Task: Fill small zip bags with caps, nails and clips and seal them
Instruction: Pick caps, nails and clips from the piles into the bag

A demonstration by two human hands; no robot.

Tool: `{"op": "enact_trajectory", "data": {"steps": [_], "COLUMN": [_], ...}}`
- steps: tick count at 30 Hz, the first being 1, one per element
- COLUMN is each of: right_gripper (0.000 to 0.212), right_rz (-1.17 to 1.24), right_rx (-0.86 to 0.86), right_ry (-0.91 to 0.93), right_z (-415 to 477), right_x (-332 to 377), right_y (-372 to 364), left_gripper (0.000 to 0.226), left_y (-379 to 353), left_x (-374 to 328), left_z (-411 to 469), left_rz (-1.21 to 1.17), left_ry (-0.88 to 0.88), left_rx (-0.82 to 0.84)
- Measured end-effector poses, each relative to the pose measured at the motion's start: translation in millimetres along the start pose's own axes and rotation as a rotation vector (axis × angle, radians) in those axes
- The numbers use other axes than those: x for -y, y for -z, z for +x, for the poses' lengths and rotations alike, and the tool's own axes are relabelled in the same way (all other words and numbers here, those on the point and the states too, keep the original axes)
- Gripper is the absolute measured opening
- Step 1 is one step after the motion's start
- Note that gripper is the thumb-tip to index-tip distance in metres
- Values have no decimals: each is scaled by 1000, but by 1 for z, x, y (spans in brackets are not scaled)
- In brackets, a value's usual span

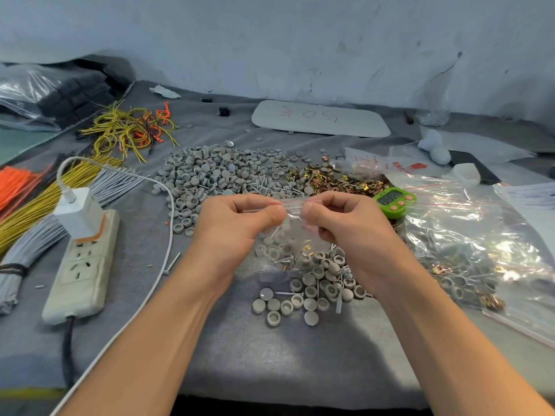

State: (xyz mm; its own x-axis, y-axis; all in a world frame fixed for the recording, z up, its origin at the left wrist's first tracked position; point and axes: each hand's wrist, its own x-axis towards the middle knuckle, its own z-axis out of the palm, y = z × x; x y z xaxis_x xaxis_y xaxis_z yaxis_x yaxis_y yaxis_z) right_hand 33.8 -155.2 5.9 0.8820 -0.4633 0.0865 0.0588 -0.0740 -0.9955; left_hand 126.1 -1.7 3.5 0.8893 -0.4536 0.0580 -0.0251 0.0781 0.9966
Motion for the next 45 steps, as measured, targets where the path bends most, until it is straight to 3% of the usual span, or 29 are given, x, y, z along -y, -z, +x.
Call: {"op": "enact_trajectory", "data": {"steps": [5, 9, 17, 20, 26, 35, 38, 42, 45], "right_gripper": [22, 21, 13, 19, 7, 14, 12, 27, 26], "right_rz": [12, 34, -35, -40, -52, -62, -34, -4, -15], "right_rx": [-9, -45, -27, -26, -41, 8, -4, -78, -46], "right_ry": [17, 60, 97, 122, 146, 133, 121, 102, 65], "right_z": [-1, 0, 0, -1, 1, 2, 1, 3, 2], "right_x": [0, -1, -3, -3, -5, -7, -5, -5, -4], "right_y": [-1, -3, -6, -7, -6, -13, -12, -7, -9], "left_gripper": [17, 24, 13, 13, 19, 12, 22, 15, 5], "left_y": [1, -3, -4, -4, -5, -11, -7, 1, 2], "left_x": [0, -1, -2, 0, -2, 0, -2, -3, 1], "left_z": [0, -1, -2, -1, -3, -3, -2, 0, 2], "left_rz": [13, -23, -35, -2, -18, -2, -25, 2, 32], "left_ry": [18, 49, 51, 32, 1, 24, 26, 45, 59], "left_rx": [-16, -28, 4, 7, 29, -23, 14, -35, -72]}}
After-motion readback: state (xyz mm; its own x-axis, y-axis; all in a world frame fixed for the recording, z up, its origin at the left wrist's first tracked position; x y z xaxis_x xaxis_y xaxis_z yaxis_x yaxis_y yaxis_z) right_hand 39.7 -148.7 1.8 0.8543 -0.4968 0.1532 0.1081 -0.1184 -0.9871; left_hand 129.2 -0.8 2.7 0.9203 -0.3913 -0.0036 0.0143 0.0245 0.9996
